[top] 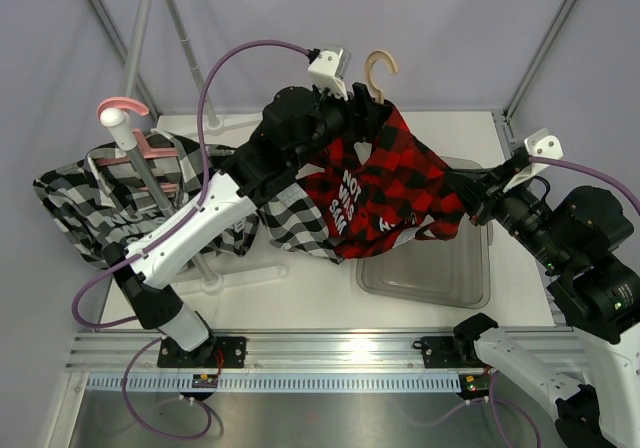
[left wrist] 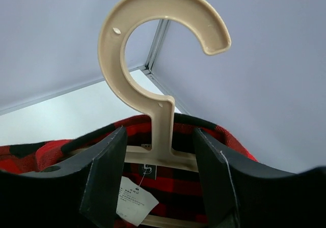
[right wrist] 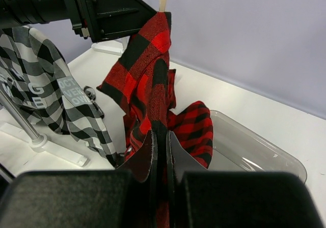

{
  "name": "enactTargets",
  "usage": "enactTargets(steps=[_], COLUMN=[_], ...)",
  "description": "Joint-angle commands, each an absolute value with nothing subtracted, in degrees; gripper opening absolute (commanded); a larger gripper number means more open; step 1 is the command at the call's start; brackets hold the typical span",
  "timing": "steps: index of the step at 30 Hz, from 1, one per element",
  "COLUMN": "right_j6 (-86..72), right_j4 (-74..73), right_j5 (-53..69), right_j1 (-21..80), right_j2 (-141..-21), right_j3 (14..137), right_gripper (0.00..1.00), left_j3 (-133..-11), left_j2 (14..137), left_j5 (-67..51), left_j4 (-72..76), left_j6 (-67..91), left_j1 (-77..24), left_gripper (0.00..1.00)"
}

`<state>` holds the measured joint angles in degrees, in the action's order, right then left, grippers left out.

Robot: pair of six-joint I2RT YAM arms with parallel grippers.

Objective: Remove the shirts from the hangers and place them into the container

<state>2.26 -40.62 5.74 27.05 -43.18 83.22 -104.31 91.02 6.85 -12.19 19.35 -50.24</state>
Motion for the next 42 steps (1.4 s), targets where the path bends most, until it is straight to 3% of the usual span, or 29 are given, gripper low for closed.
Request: enactTargets(steps=[1, 12, 16, 18, 27, 31, 32, 33, 35, 42], right_j6=[1.23, 0.97, 1.14, 1.32, 0.62, -2.54, -3.07, -4.21, -4.74, -5.10], right_j4=[-36.83, -36.47, -36.65, -36.91, -38.23, -42.78, -43.93, -45.08, -47.98, -49.83], right_j5=[7.82, 10.02, 9.93, 9.93, 7.12, 4.66, 4.66, 4.48, 5.09, 7.64], right_j1=[26.90, 26.89, 26.89, 26.90, 26.98, 26.89, 26.89, 26.89, 26.90, 26.89], right_j2=[-42.63, -42.80, -42.72, -42.71, -44.21, -46.75, -47.11, -47.28, -47.02, -43.77], right_j3=[84.64, 85.16, 85.17, 85.34, 86.13, 88.76, 89.90, 90.35, 90.70, 85.79], right_gripper=[0.00, 0.00, 0.00, 0.00, 0.00, 0.37, 0.53, 0.57, 0.62, 0.61], left_j3=[-106.96, -108.19, -108.37, -108.28, -108.37, -112.76, -112.94, -112.94, -113.29, -114.17], left_j2=[90.79, 92.64, 92.81, 92.81, 92.11, 93.25, 93.25, 93.08, 92.90, 93.16], left_j5=[5.36, 4.57, 4.66, 4.57, 5.10, 3.08, 2.29, 1.68, 1.32, 0.44], left_j4=[-10.63, -10.63, -10.90, -11.07, -11.86, -14.67, -14.59, -14.07, -14.06, -14.15], left_j6=[19.60, 20.04, 20.30, 20.21, 17.32, 12.06, 11.26, 10.90, 10.55, 10.81], left_j1=[-50.01, -49.83, -49.75, -49.75, -49.75, -48.96, -48.61, -47.73, -47.03, -46.58], left_gripper=[0.57, 0.39, 0.19, 0.00, 0.00, 0.00, 0.00, 0.00, 0.00, 0.00])
